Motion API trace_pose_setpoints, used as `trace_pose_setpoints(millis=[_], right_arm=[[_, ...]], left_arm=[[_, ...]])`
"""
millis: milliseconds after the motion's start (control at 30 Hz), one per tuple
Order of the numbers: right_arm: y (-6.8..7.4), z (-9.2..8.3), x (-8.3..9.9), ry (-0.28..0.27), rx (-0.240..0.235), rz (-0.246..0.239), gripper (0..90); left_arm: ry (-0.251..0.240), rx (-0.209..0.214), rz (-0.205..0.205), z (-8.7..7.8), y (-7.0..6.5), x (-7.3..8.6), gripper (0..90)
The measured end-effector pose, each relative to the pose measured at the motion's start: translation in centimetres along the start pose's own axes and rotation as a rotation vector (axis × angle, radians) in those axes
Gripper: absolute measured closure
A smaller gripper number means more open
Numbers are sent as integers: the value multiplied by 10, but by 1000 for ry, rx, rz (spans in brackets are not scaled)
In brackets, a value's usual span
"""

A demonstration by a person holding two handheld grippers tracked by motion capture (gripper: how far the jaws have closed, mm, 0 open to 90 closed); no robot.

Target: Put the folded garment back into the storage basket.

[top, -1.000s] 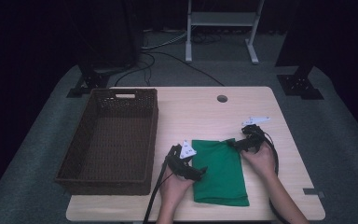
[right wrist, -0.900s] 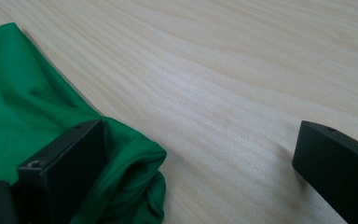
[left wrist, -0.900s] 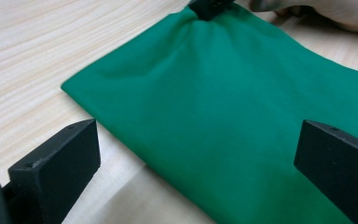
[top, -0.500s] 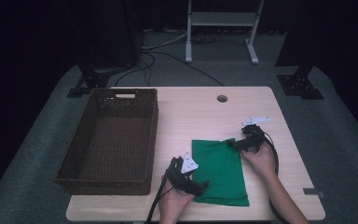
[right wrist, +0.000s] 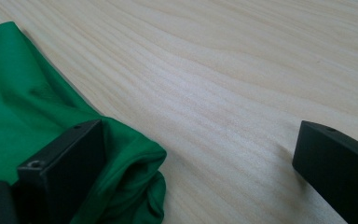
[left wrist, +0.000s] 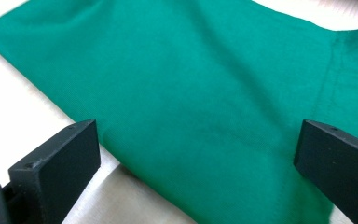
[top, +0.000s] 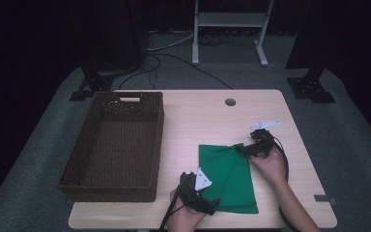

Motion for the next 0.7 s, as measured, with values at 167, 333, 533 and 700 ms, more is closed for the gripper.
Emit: trace_pose_setpoints(millis=[167, 333, 533, 700], right_arm=[[0, 0, 0, 0, 0, 0, 14], [0, 0, 0, 1, 1, -1, 14], [0, 0, 0, 0, 1, -1, 14], [0, 0, 0, 0, 2, -2, 14]], left_arm=[[21, 3, -19, -1, -3, 3, 0], [41, -19, -34, -1, -9, 5, 0], [60, -46, -27, -3, -16, 7, 13], [60, -55, -31, -4, -18, 8, 34]])
Point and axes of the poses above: each handheld gripper's, and its own axes: z roughly forward along the jaws, x roughly out of its underside, y roughly to its left, the point moved 5 cm from there along z, roughly forward along the jaws, and after that the axes turned 5 degrees about z, right-handed, at the moved point
